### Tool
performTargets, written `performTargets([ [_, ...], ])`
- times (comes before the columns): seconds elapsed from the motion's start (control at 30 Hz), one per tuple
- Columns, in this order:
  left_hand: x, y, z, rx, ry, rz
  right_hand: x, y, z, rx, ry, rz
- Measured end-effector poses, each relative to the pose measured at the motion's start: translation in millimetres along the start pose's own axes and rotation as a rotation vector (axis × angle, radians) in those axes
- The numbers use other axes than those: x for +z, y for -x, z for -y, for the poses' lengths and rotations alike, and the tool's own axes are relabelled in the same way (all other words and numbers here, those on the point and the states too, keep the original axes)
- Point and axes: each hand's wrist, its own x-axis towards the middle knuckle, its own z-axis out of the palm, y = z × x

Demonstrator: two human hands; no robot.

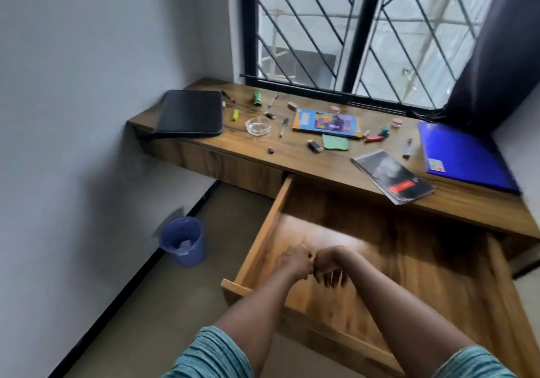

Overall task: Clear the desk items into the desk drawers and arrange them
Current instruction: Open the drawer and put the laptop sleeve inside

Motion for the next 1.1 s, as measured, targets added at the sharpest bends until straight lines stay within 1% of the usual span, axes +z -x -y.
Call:
performTargets([
  [0.1,-60.7,-22.7,34.0,-0.001,0.117,-0.108,-29.2,-24.1,62.6,-0.037,0.006,-0.073],
  [0.2,-121.7,-43.0,76.9,-0.007,0.153,-0.201,-56.2,-43.9,134.6,-0.083,-0.042,-0.145],
  [0.3,-177.1,-64.2,128.5,-0.022,0.187,-0.262,-78.4,-60.5,207.5,-0.155,-0.112,-0.239],
  [0.4,-229.3,-83.2,174.0,-0.075,0.22,-0.313,-96.2,-73.5,273.5,-0.223,-0.162,-0.378],
  [0.5,-267.1,-95.9,208.0,-0.099,0.254,-0.359,-109.2,-84.3,319.5,-0.256,-0.16,-0.473],
  [0.67,-313.9,-124.0,242.3,-0.138,0.299,-0.457,-137.0,-111.5,354.2,-0.259,-0.207,-0.604],
  [0.8,-347.7,-147.9,256.2,-0.175,0.331,-0.493,-170.7,-133.3,369.5,-0.276,-0.376,-0.682],
  [0.97,-398.3,-197.8,273.1,-0.188,0.363,-0.535,-231.4,-173.8,390.1,-0.239,-0.5,-0.778],
  [1.1,-443.8,-249.8,279.7,-0.257,0.346,-0.558,-280.6,-204.2,407.1,-0.196,-0.515,-0.824],
])
